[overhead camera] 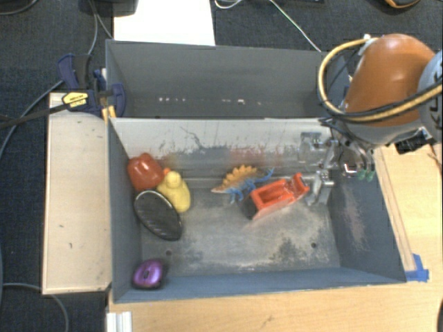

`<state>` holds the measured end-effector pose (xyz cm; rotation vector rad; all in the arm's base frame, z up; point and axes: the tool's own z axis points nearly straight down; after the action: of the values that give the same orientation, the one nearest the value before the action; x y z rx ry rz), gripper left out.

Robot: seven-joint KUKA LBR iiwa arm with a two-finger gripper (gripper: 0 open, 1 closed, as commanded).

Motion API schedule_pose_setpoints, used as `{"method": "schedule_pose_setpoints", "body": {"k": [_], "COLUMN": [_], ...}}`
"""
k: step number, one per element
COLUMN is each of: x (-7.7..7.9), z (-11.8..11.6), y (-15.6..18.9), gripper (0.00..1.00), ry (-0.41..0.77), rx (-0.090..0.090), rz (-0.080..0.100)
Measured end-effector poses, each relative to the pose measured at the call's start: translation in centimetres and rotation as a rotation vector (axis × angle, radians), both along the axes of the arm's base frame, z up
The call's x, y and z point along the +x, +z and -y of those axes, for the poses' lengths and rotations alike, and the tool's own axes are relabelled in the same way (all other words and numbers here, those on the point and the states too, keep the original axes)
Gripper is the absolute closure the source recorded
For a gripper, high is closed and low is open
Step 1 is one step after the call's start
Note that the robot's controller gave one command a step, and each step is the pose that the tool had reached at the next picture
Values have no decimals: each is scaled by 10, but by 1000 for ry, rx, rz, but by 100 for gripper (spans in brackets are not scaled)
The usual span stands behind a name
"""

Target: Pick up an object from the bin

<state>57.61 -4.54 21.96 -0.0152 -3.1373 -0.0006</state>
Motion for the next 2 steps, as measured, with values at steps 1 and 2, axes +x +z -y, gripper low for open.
{"method": "schedule_pose_setpoints", "body": {"k": [1, 2], "x": [1, 18], "z": [0, -22], "y": [5, -80], "gripper": [0, 0], "ry": [2, 137], "rx": [-1, 1], "rz": [9, 2]}}
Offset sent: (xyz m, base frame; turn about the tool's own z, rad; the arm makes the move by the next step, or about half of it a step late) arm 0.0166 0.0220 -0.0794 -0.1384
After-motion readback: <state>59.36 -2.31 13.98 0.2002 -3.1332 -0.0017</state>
